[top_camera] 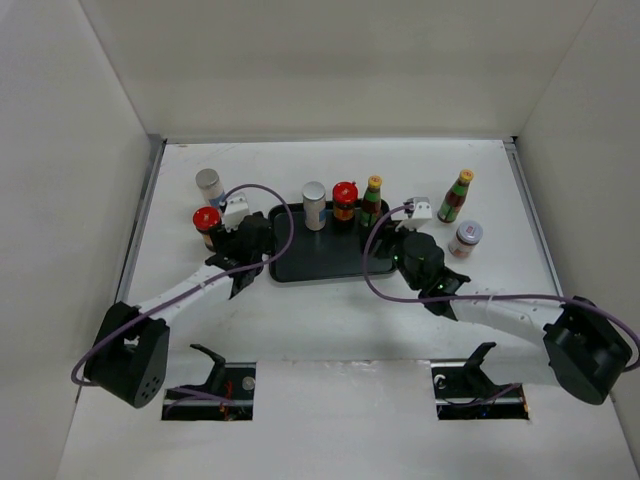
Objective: Organize the condiment bottles
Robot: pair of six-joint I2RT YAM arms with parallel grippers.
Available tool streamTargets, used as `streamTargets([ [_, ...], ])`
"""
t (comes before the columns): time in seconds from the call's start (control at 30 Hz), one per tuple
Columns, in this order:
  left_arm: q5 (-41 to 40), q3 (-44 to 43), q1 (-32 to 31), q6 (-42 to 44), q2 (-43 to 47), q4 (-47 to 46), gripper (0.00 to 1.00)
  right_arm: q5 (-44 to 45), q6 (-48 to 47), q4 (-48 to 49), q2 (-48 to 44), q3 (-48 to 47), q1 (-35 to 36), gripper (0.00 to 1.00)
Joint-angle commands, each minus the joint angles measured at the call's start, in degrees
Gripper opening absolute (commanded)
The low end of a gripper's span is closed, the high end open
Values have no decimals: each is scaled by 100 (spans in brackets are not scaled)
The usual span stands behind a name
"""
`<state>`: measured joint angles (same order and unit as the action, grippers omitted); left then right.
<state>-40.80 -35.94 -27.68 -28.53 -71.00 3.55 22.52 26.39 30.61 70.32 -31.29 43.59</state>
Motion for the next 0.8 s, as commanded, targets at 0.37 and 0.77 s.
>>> streamTargets([
  [0.37,327,-598,417,296,-775,-1216,71,-266,-29,165,377,-413,233,69],
  [0.77,459,-624,426,287,-609,-1199,43,-231,-64,226,104,-290,224,69],
])
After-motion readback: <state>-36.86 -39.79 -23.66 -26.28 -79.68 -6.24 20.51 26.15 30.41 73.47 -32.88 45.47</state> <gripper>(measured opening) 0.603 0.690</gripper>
